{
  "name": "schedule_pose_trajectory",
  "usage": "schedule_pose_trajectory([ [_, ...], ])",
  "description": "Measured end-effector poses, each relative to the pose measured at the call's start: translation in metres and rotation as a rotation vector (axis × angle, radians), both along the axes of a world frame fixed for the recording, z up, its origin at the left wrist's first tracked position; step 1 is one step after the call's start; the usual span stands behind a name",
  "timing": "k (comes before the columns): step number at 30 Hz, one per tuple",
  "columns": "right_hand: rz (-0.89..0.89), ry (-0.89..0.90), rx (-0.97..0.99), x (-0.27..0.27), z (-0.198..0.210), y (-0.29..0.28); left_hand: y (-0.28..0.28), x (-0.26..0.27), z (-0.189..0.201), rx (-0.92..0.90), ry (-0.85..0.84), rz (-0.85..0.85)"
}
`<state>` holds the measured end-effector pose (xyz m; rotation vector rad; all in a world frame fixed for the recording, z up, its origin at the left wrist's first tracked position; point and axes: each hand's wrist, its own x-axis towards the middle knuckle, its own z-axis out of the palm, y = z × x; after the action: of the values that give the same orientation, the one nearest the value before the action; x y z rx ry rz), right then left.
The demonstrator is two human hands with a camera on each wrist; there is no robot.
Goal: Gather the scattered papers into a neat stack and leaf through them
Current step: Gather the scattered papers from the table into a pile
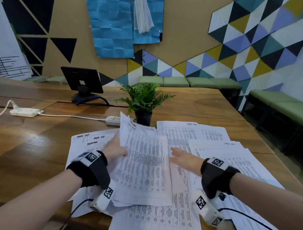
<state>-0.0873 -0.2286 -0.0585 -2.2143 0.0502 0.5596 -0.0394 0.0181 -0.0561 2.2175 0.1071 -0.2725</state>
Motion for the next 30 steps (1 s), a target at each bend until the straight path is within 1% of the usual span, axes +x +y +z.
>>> schedule_pose_trajectory([
  [4,-0.176,-0.233,-0.075,0.0,0.013,-0.042,-0.004,-0.025,0.038,0.131,-0.292,-0.097],
  [6,-0.265,-0.267,-0.078,-0.003,0.017,-0.076,-0.006,-0.04,0.057,0.106,-0.395,-0.138],
  [8,-0.372,-0.251,0.009,-0.012,0.021,-0.11,-0.008,-0.05,0.073,-0.018,-0.449,-0.133],
  [10,-0.463,-0.217,0.13,-0.022,0.025,-0.138,-0.014,-0.048,0.088,-0.199,-0.47,-0.109],
  [12,-0.495,-0.202,0.156,-0.032,0.03,-0.155,-0.026,-0.04,0.099,-0.324,-0.506,-0.073],
  [15,-0.52,-0.172,0.018,-0.042,0.027,-0.172,-0.052,-0.027,0.115,-0.442,-0.508,-0.021],
  [17,-0.515,-0.074,-0.067,-0.05,0.018,-0.177,-0.065,-0.017,0.123,-0.509,-0.518,-0.004],
  [18,-0.521,-0.006,-0.069,-0.054,0.013,-0.18,-0.072,-0.01,0.124,-0.55,-0.503,-0.01],
  [20,-0.597,0.067,0.033,-0.062,0.007,-0.189,-0.087,-0.001,0.119,-0.624,-0.401,-0.017],
  [22,-0.696,0.014,0.169,-0.064,0.006,-0.208,-0.112,0.002,0.101,-0.622,-0.272,-0.044],
  [24,-0.804,-0.065,0.242,-0.065,0.01,-0.224,-0.143,-0.001,0.075,-0.566,-0.162,-0.115],
  [25,-0.828,-0.088,0.243,-0.066,0.015,-0.227,-0.157,-0.007,0.065,-0.526,-0.08,-0.155],
  [26,-0.829,-0.089,0.204,-0.067,0.018,-0.231,-0.171,-0.012,0.05,-0.448,0.017,-0.173],
  [28,-0.776,-0.056,0.044,-0.071,0.021,-0.234,-0.194,-0.024,0.019,-0.306,0.175,-0.173],
  [30,-0.685,0.052,-0.061,-0.077,0.022,-0.233,-0.211,-0.031,-0.006,-0.313,0.333,-0.207],
])
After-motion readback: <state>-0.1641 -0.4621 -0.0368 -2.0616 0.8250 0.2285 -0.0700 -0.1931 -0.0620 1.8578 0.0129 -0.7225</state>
